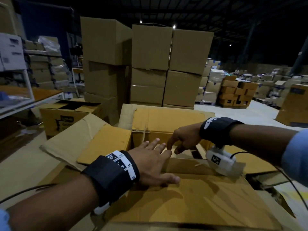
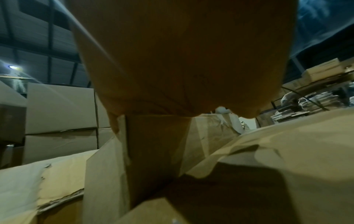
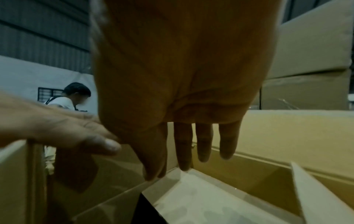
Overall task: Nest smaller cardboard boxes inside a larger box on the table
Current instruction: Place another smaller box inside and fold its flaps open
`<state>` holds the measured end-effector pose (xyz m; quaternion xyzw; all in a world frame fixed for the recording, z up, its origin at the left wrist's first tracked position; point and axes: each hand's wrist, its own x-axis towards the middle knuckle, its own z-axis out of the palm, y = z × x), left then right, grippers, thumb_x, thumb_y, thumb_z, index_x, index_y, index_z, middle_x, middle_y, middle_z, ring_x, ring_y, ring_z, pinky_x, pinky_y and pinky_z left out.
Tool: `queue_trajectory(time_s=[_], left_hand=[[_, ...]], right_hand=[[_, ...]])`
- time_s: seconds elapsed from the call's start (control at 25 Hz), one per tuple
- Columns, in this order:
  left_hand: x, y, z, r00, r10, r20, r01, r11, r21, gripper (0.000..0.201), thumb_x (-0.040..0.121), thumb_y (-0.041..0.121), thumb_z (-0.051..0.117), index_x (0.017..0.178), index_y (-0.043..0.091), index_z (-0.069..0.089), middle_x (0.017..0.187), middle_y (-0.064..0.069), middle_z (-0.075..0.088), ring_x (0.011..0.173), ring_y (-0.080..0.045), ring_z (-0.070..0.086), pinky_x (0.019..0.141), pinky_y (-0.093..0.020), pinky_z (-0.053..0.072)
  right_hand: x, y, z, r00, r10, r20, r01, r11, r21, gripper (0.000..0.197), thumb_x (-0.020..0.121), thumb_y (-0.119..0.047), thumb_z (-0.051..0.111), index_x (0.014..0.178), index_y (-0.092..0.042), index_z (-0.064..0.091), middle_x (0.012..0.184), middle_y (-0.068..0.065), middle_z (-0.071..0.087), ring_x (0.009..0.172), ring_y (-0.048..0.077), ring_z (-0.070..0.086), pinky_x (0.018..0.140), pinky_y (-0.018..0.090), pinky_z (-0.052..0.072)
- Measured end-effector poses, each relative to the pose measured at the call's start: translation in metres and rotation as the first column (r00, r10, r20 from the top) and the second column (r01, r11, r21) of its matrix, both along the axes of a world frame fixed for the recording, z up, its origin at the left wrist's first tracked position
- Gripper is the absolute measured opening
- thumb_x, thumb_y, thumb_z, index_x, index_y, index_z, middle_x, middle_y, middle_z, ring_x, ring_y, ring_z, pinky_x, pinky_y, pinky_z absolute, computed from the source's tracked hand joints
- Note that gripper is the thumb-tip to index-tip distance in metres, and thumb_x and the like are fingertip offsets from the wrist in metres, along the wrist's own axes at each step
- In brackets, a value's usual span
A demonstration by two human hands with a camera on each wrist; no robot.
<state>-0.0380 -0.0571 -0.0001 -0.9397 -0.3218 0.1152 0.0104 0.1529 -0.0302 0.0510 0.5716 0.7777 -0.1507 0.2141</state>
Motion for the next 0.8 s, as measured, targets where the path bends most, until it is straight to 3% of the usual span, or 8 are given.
queue_trajectory(time_s=[0.08, 0.16, 0.2, 0.28, 0.44, 0.52, 0.68, 0.8], left_hand=[[-0.002, 0.0, 0.0, 1.0, 0.01, -0.004, -0.01, 1.0, -0.011, 0.095, 0.082, 0.086, 0.025, 0.156, 0.032, -0.001, 0.166, -0.001, -0.006, 0.152, -0.028, -0.006, 0.12, -0.06, 0.009], [-0.004, -0.001, 0.0, 0.999, 0.036, 0.002, -0.036, 0.999, -0.038, 0.094, 0.081, 0.087, 0.026, 0.155, 0.038, -0.003, 0.166, 0.001, -0.008, 0.152, -0.032, -0.001, 0.116, -0.061, 0.02], [-0.004, -0.001, -0.001, 0.999, 0.049, 0.01, -0.048, 0.997, -0.057, 0.093, 0.079, 0.088, 0.026, 0.154, 0.04, -0.002, 0.166, 0.002, -0.01, 0.152, -0.033, -0.002, 0.113, -0.064, 0.022], [-0.004, 0.001, -0.002, 0.997, 0.073, 0.013, -0.071, 0.994, -0.081, 0.092, 0.077, 0.091, 0.024, 0.153, 0.045, 0.0, 0.165, 0.006, -0.014, 0.151, -0.033, -0.008, 0.109, -0.073, 0.02], [-0.003, 0.002, -0.001, 0.996, 0.093, 0.004, -0.093, 0.991, -0.096, 0.09, 0.076, 0.091, 0.02, 0.152, 0.048, -0.002, 0.162, 0.009, -0.022, 0.15, -0.031, -0.019, 0.104, -0.082, 0.007], [-0.003, 0.001, 0.001, 0.996, 0.093, 0.012, -0.091, 0.989, -0.115, 0.088, 0.076, 0.09, 0.017, 0.152, 0.05, -0.002, 0.162, 0.01, -0.024, 0.149, -0.03, -0.02, 0.104, -0.082, 0.005], [-0.004, 0.0, 0.001, 0.994, 0.108, 0.024, -0.104, 0.985, -0.135, 0.085, 0.074, 0.09, 0.011, 0.15, 0.054, -0.001, 0.162, 0.011, -0.022, 0.15, -0.029, -0.018, 0.103, -0.082, 0.004], [-0.004, -0.004, 0.0, 0.994, 0.105, 0.03, -0.101, 0.988, -0.119, 0.082, 0.076, 0.089, 0.012, 0.149, 0.055, -0.001, 0.163, 0.011, -0.02, 0.151, -0.029, -0.016, 0.103, -0.082, 0.004]], right_hand=[[0.004, 0.009, -0.006, 0.999, -0.027, -0.027, 0.024, 0.996, -0.091, 0.033, 0.098, -0.02, 0.059, 0.131, -0.024, 0.06, 0.124, -0.014, 0.065, 0.113, 0.004, 0.054, 0.092, 0.027, 0.04], [0.011, 0.016, -0.01, 0.988, -0.149, -0.039, 0.135, 0.962, -0.237, 0.028, 0.099, -0.013, 0.056, 0.124, -0.025, 0.062, 0.094, -0.028, 0.069, 0.089, -0.005, 0.062, 0.084, 0.028, 0.049], [0.017, 0.019, -0.012, 0.975, -0.22, -0.034, 0.199, 0.93, -0.308, 0.029, 0.1, -0.01, 0.054, 0.121, -0.026, 0.063, 0.088, -0.027, 0.07, 0.079, -0.006, 0.065, 0.083, 0.035, 0.054], [0.027, 0.02, -0.015, 0.952, -0.305, 0.025, 0.293, 0.885, -0.363, 0.03, 0.1, -0.009, 0.053, 0.121, -0.029, 0.062, 0.1, -0.017, 0.072, 0.079, 0.0, 0.069, 0.087, 0.05, 0.056], [0.044, 0.011, -0.017, 0.886, -0.362, 0.288, 0.439, 0.854, -0.278, 0.04, 0.1, -0.026, 0.054, 0.138, -0.037, 0.047, 0.129, -0.009, 0.057, 0.122, 0.02, 0.054, 0.086, 0.049, 0.055], [0.05, 0.011, -0.015, 0.866, -0.425, 0.264, 0.485, 0.841, -0.239, 0.049, 0.1, -0.037, 0.053, 0.147, -0.036, 0.038, 0.146, -0.002, 0.047, 0.131, 0.025, 0.048, 0.085, 0.05, 0.054], [0.057, 0.027, -0.015, 0.827, -0.516, 0.222, 0.558, 0.802, -0.213, 0.063, 0.097, -0.057, 0.046, 0.152, -0.031, 0.03, 0.15, 0.001, 0.046, 0.126, 0.032, 0.054, 0.083, 0.052, 0.054], [0.061, 0.04, -0.017, 0.809, -0.54, 0.232, 0.583, 0.784, -0.213, 0.068, 0.095, -0.06, 0.047, 0.152, -0.025, 0.033, 0.149, 0.004, 0.047, 0.126, 0.037, 0.054, 0.073, 0.045, 0.054]])
